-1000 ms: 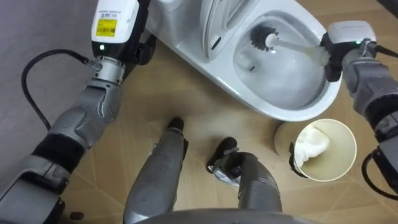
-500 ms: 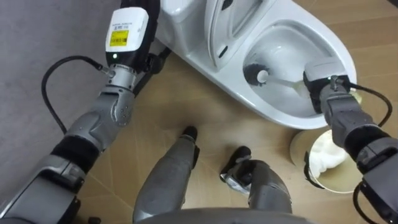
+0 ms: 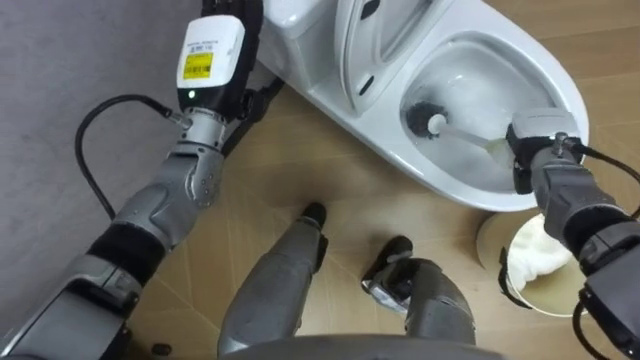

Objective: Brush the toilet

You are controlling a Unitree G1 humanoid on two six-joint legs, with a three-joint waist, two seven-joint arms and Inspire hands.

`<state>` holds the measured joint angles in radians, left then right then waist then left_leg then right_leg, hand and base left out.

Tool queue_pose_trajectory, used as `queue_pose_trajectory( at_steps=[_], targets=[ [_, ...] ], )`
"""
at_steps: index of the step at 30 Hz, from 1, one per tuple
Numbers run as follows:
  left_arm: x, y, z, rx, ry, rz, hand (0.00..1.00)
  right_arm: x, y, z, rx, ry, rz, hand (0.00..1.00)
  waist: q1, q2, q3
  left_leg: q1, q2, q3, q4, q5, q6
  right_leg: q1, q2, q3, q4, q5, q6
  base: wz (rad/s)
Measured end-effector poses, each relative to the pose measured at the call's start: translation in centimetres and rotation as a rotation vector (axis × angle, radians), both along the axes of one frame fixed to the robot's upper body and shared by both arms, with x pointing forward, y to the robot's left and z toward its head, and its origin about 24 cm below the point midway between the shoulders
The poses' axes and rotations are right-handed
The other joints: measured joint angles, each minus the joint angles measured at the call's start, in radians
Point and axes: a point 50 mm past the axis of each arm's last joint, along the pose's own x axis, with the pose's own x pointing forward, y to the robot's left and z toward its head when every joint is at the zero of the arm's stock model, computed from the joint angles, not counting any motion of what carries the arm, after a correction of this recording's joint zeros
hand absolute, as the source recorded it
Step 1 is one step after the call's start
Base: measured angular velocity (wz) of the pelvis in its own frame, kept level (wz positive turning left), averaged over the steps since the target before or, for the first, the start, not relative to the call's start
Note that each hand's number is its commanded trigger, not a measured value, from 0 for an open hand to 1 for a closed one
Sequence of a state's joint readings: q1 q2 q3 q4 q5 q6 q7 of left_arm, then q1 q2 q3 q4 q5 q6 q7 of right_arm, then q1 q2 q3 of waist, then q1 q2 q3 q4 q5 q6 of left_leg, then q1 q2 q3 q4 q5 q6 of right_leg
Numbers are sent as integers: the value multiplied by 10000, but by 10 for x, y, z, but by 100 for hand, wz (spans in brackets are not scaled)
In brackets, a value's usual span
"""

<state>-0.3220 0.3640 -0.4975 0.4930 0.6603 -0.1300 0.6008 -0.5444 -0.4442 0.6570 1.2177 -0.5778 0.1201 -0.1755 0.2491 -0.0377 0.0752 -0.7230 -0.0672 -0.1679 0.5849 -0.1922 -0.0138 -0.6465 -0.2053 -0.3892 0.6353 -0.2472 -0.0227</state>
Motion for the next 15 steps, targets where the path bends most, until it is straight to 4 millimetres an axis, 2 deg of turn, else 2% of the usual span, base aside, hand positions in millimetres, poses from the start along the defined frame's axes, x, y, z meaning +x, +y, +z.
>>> queue_pose_trajectory(
  at_steps=[2, 3, 6, 8, 11, 15],
  targets=[
    [0, 1, 8, 59, -481, -39, 0, 4, -5, 6, 1031, -550, -899, 100, -38, -200, 89, -286, -27, 20, 184, -3, -5, -338, -68, 49, 243, -86, -31, 5],
    [0, 1, 9, 52, -575, -46, 0, 5, -6, 7, 1239, -713, -1133, 100, -47, -230, 107, -360, -17, 27, 235, -2, -6, -391, -62, 49, 264, -85, -36, 0],
    [1, 9, 13, 481, -1010, 90, 0, 17, -11, 23, 1795, -1497, -1656, 100, -239, -524, 189, -543, -16, 181, 428, 2, 0, -624, -190, 100, 562, -138, -82, 1],
    [3, 12, 15, 622, -1071, 153, 0, 20, -19, 31, 1510, -1682, -1608, 100, -359, -775, 184, -583, 20, 262, 637, 1, 1, -604, -192, 109, 592, -161, -82, 0],
    [5, 17, 17, 824, -1033, 334, 0, 22, -24, 38, 541, -1709, -921, 100, -601, -866, 190, -585, 36, 297, 846, -68, 96, -510, -197, 116, 625, -174, -47, 0],
    [9, 16, 15, 971, -727, 278, 0, 22, -21, 38, -653, -1278, 123, 100, -531, -848, 183, -517, 35, 295, 941, -111, 124, -389, -102, 98, 574, -80, -6, -9]
  ],
)
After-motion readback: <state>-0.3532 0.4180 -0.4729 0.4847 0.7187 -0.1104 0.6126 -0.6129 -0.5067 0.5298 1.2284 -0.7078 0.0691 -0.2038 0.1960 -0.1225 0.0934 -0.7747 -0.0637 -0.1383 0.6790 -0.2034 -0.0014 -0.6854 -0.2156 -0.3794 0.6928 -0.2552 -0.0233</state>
